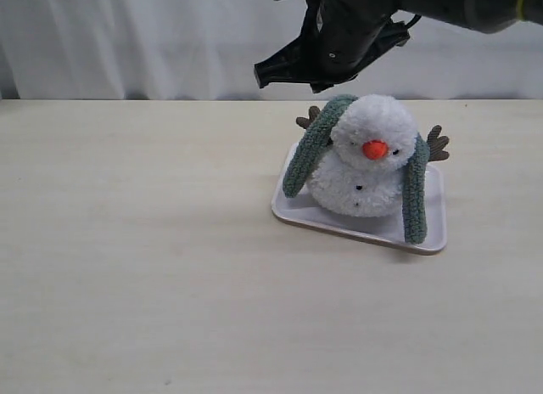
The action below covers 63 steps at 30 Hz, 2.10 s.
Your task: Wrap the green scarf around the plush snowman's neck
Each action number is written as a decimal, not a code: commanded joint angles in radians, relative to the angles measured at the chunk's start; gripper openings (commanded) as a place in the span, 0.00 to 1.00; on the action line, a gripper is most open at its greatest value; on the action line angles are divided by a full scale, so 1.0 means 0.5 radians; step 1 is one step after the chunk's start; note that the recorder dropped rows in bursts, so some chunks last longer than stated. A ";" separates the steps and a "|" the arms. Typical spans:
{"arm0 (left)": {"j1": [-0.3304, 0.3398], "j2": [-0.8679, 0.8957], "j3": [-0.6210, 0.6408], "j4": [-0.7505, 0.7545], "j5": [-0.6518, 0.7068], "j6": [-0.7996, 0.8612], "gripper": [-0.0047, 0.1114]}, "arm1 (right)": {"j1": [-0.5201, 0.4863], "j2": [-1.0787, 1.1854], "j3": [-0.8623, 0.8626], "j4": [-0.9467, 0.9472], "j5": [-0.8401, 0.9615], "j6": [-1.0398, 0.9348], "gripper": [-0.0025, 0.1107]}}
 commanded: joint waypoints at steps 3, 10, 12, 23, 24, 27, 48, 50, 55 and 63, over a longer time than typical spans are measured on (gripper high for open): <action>-0.021 -0.004 0.003 0.001 -0.026 -0.004 0.04 | -0.121 0.197 -0.163 -0.018 0.114 0.004 0.06; -0.021 -0.004 0.003 0.001 -0.026 -0.004 0.04 | -0.129 0.288 -0.159 0.022 0.122 -0.047 0.06; -0.021 -0.004 0.003 0.001 -0.026 -0.004 0.04 | -0.129 0.297 -0.159 0.061 0.122 -0.051 0.06; -0.021 -0.004 0.003 0.001 -0.026 -0.004 0.04 | -0.129 0.384 -0.159 0.088 0.356 -0.196 0.06; -0.021 -0.004 0.003 0.001 -0.026 -0.004 0.04 | -0.129 0.362 -0.159 0.092 0.324 -0.196 0.06; -0.021 -0.004 0.003 0.001 -0.026 -0.004 0.04 | -0.129 0.279 -0.159 0.092 0.247 -0.204 0.06; -0.021 -0.004 0.003 0.001 -0.026 -0.004 0.04 | -0.129 0.316 -0.159 -0.030 0.172 -0.196 0.06; -0.021 -0.004 0.003 0.001 -0.026 -0.004 0.04 | -0.129 0.325 -0.159 -0.017 0.199 -0.196 0.06; -0.021 -0.004 0.003 0.001 -0.026 -0.004 0.04 | -0.129 0.307 -0.159 -0.017 0.059 -0.196 0.06; -0.021 -0.004 0.003 0.001 -0.026 -0.004 0.04 | -0.134 0.299 -0.159 -0.107 -0.186 -0.181 0.06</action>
